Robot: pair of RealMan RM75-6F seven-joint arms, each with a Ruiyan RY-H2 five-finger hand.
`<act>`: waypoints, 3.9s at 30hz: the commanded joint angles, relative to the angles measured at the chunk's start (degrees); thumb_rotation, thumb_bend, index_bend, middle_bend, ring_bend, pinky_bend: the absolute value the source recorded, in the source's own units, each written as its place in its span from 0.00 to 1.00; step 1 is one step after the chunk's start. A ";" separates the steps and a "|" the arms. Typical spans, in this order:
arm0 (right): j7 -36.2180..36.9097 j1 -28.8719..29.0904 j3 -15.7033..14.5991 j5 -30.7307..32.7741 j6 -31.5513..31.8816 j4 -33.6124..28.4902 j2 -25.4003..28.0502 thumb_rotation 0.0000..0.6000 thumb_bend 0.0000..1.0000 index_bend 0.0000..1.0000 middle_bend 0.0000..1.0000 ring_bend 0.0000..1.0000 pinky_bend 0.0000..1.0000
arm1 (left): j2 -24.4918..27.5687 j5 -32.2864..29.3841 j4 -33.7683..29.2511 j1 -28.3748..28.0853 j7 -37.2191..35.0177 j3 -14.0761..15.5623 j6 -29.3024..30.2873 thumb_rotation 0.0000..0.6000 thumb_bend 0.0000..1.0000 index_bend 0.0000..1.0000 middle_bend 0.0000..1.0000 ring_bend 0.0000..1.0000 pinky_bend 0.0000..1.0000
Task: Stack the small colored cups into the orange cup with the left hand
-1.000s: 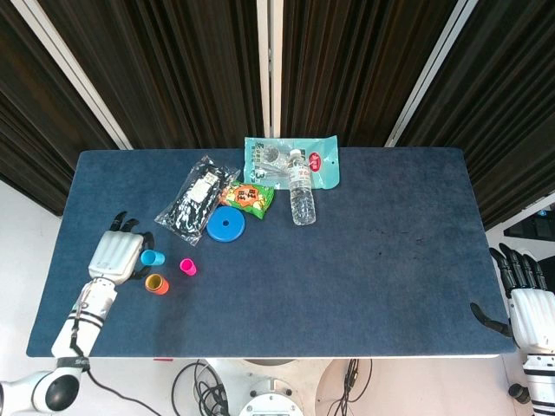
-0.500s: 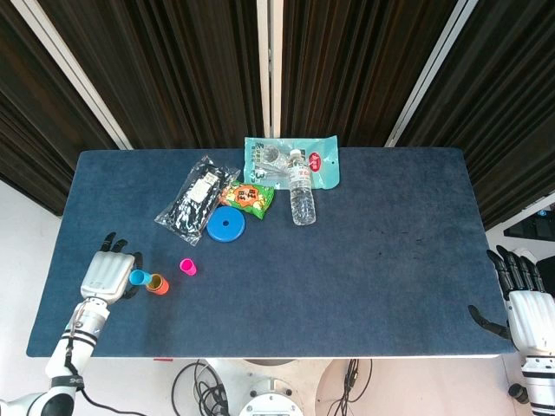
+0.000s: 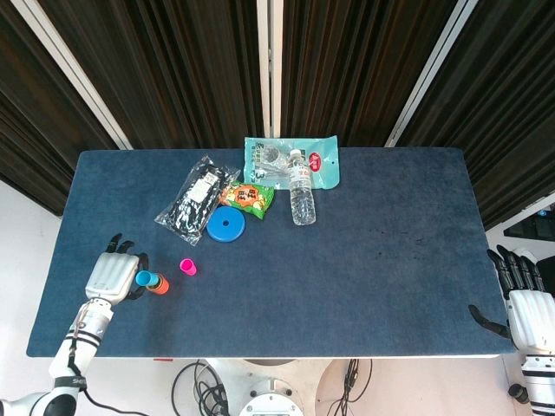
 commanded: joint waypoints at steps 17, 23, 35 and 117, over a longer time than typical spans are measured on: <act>0.30 -0.05 -0.03 0.07 -0.03 0.26 0.05 1.00 0.16 0.00 0.00 0.00 0.00 | 0.36 1.44 -0.16 -0.24 -3.95 -0.01 -2.60 1.00 0.21 0.11 0.21 0.05 0.00; -0.17 0.11 0.00 -0.21 -0.03 -0.08 -0.01 1.00 0.16 0.00 0.00 0.00 0.00 | -0.77 1.35 -1.15 -1.74 -1.45 -2.20 -1.08 1.00 0.21 0.14 0.23 0.05 0.00; -0.16 0.01 -0.08 0.00 -0.08 -0.40 0.04 1.00 0.16 0.00 0.00 0.00 0.00 | -10.78 -10.17 6.65 -9.21 5.49 -4.73 -6.69 1.00 0.21 0.22 0.27 0.05 0.01; 0.80 0.01 -0.16 0.09 -0.45 -0.61 0.85 1.00 0.16 0.00 0.00 0.00 0.00 | -2.32 -5.05 -1.58 0.04 0.10 -0.36 4.33 1.00 0.25 0.56 0.60 0.23 0.04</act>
